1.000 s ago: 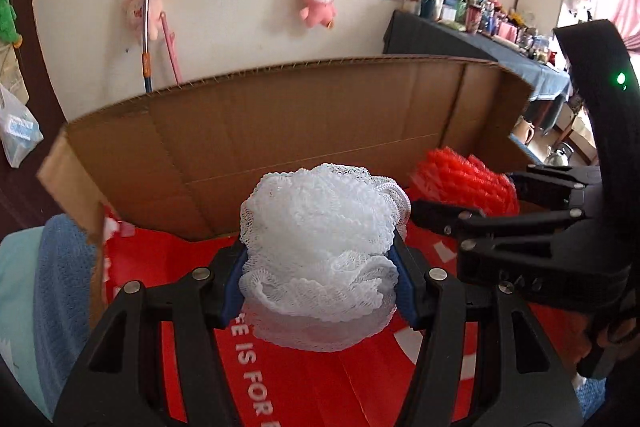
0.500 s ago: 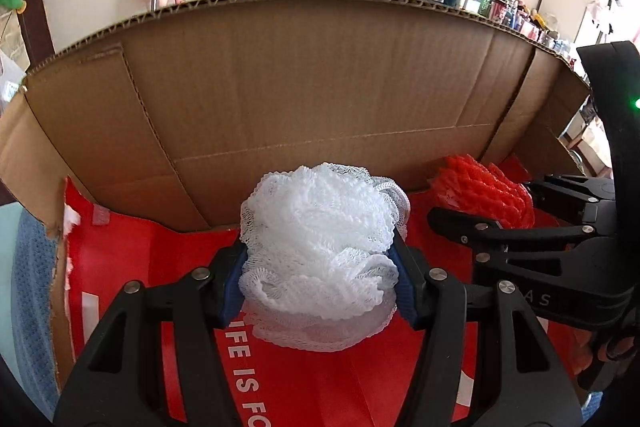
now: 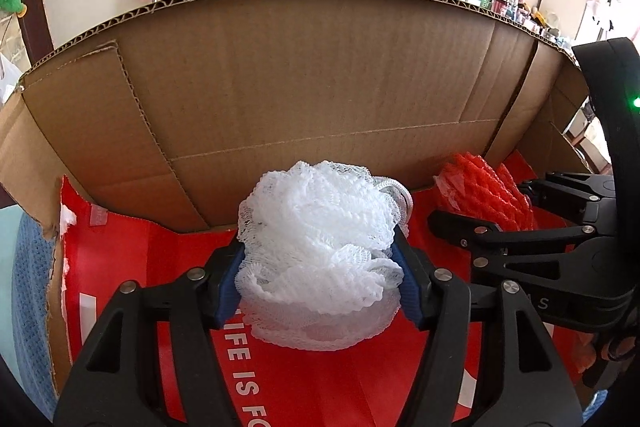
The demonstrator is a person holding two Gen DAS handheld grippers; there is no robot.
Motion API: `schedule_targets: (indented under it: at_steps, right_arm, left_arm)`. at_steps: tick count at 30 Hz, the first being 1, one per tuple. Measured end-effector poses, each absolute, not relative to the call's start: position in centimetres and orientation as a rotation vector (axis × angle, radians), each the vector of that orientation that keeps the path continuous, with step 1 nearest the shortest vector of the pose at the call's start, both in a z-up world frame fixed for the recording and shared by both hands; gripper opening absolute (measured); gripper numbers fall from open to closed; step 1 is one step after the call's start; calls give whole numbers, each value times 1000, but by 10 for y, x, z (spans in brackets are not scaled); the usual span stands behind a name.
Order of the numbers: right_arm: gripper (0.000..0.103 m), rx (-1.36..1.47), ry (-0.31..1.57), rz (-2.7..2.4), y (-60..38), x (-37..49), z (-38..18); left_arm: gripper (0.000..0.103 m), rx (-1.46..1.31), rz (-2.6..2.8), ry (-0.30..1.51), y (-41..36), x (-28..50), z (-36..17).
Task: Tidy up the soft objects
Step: 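Carry the foam net into the box with the right tool while the left carries the puff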
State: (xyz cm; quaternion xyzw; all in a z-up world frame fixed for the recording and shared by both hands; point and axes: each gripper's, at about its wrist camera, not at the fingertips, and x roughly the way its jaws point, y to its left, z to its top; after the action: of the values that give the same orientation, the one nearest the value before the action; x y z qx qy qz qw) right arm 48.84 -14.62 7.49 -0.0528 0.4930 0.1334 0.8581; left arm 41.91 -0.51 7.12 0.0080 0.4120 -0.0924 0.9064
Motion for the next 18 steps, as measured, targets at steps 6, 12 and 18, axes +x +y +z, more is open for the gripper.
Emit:
schedule_targets:
  at_steps: [6, 12, 18]
  right_arm:
    - [56, -110, 1037, 278, -149, 487, 72]
    - [56, -113, 1048, 274, -144, 490, 66]
    - [58, -126, 1047, 264, -141, 491, 65]
  left_arm:
    - [66, 20, -188, 844, -3, 418, 70]
    - [71, 23, -186, 845, -2, 418, 71]
    - [76, 27, -178, 843, -3, 419, 71]
